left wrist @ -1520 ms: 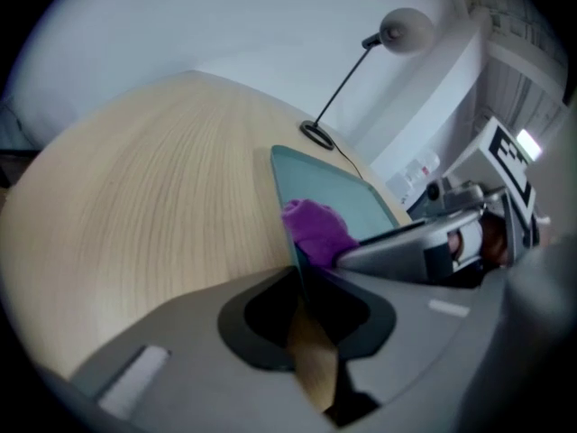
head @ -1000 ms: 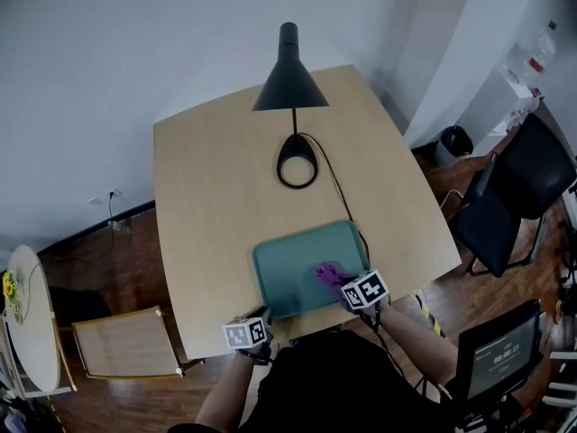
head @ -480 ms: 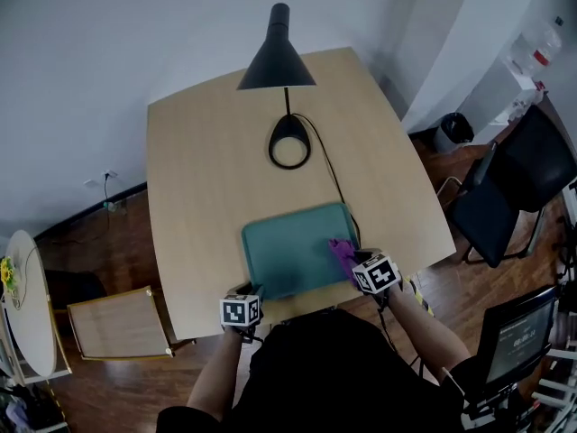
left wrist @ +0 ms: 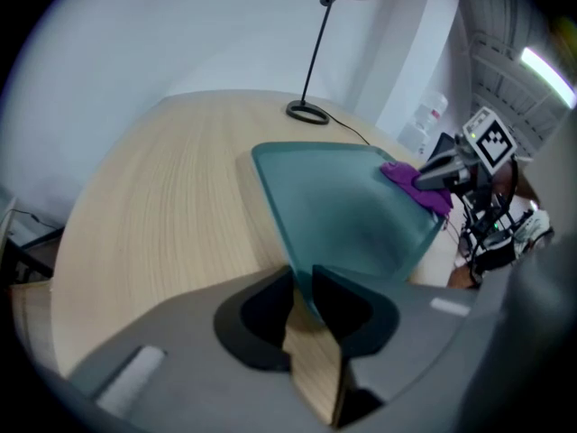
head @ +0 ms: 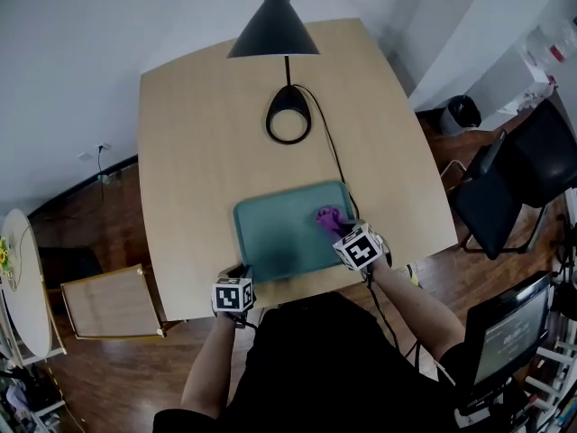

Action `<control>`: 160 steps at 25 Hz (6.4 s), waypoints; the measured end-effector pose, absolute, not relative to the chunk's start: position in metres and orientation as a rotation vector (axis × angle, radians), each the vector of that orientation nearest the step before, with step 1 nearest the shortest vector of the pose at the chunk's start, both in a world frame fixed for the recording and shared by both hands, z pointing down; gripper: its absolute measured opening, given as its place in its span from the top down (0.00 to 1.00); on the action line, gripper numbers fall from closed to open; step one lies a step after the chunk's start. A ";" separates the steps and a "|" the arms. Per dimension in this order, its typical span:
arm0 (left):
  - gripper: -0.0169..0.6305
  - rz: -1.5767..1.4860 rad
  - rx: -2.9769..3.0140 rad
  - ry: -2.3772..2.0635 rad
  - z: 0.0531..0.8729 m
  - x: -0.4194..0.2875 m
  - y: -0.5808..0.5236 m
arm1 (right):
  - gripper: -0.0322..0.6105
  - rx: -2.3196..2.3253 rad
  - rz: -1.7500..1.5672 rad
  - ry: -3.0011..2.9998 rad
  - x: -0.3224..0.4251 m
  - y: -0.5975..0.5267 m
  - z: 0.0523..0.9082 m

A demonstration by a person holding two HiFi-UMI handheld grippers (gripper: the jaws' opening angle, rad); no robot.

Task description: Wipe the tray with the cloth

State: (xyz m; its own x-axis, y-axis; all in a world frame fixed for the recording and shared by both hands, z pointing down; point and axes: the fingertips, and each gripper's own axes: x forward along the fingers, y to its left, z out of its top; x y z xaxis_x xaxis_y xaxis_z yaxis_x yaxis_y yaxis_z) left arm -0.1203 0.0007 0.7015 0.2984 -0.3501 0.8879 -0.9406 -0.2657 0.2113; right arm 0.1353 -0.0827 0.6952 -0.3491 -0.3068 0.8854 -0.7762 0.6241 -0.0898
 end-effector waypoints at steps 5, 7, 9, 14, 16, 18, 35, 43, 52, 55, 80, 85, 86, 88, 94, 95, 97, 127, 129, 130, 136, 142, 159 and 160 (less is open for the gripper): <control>0.83 0.955 1.783 -1.169 0.700 -0.119 0.002 | 0.85 0.836 0.544 -1.884 0.137 -0.153 0.689; 0.83 0.950 1.780 -1.174 0.699 -0.119 0.002 | 0.85 0.816 0.501 -1.875 0.134 -0.177 0.684; 0.83 0.941 1.777 -1.182 0.700 -0.119 0.001 | 0.85 0.783 0.483 -1.865 0.133 -0.188 0.689; 0.83 0.924 1.781 -1.191 0.701 -0.119 0.002 | 0.85 0.741 0.440 -1.896 0.116 -0.170 0.676; 0.83 0.919 1.785 -1.190 0.701 -0.119 0.002 | 0.85 0.665 0.407 -1.917 0.106 -0.143 0.675; 0.83 0.911 1.792 -1.188 0.702 -0.119 0.001 | 0.85 0.563 0.357 -1.924 0.096 -0.109 0.680; 0.83 0.896 1.822 -1.176 0.700 -0.115 0.000 | 0.85 0.154 -0.055 -1.881 0.067 -0.042 0.688; 0.83 0.897 1.824 -1.187 0.702 -0.118 0.003 | 0.85 0.210 -0.106 -1.845 0.054 -0.139 0.690; 0.84 0.876 1.819 -1.168 0.700 -0.116 0.001 | 0.85 0.234 -0.079 -1.837 0.046 -0.162 0.687; 0.84 0.876 1.820 -1.166 0.701 -0.117 0.002 | 0.85 0.186 -0.064 -1.859 0.037 -0.128 0.686; 0.84 0.898 1.801 -1.205 0.704 -0.115 0.001 | 0.85 0.127 0.126 -1.934 0.008 -0.074 0.690; 0.84 0.895 1.813 -1.181 0.699 -0.113 0.000 | 0.85 0.234 0.119 -1.927 -0.004 -0.146 0.686; 0.84 0.898 1.816 -1.184 0.701 -0.115 0.000 | 0.85 0.252 0.094 -1.917 -0.006 -0.158 0.684; 0.84 0.899 1.820 -1.193 0.706 -0.118 0.000 | 0.85 0.264 0.062 -1.892 -0.010 -0.171 0.682; 0.84 0.882 1.806 -1.169 0.702 -0.113 0.000 | 0.85 0.225 0.061 -1.899 -0.020 -0.137 0.683; 0.84 0.878 1.806 -1.162 0.700 -0.112 0.000 | 0.85 0.194 0.065 -1.910 -0.023 -0.121 0.684; 0.84 0.877 1.803 -1.160 0.701 -0.113 0.001 | 0.85 0.119 0.050 -1.925 -0.030 -0.084 0.684; 0.84 0.847 1.835 -1.207 0.711 -0.115 -0.002 | 0.85 0.205 0.039 -1.893 -0.066 -0.164 0.684; 0.84 0.841 1.836 -1.208 0.711 -0.115 -0.003 | 0.85 0.187 0.044 -1.891 -0.069 -0.157 0.684; 0.84 0.838 1.838 -1.207 0.711 -0.115 -0.003 | 0.85 0.163 0.038 -1.891 -0.070 -0.148 0.684; 0.84 0.839 1.820 -1.183 0.707 -0.116 -0.001 | 0.85 -0.013 0.005 -1.903 -0.072 -0.051 0.685; 0.81 0.682 1.818 -1.136 0.699 -0.109 -0.002 | 0.85 -0.127 0.032 -1.903 -0.065 0.026 0.687; 0.74 0.543 1.710 -1.248 0.696 -0.172 0.051 | 0.85 0.180 0.035 -1.891 -0.111 -0.165 0.676; 0.75 0.549 1.716 -1.248 0.697 -0.172 0.051 | 0.85 0.184 0.049 -1.893 -0.112 -0.166 0.676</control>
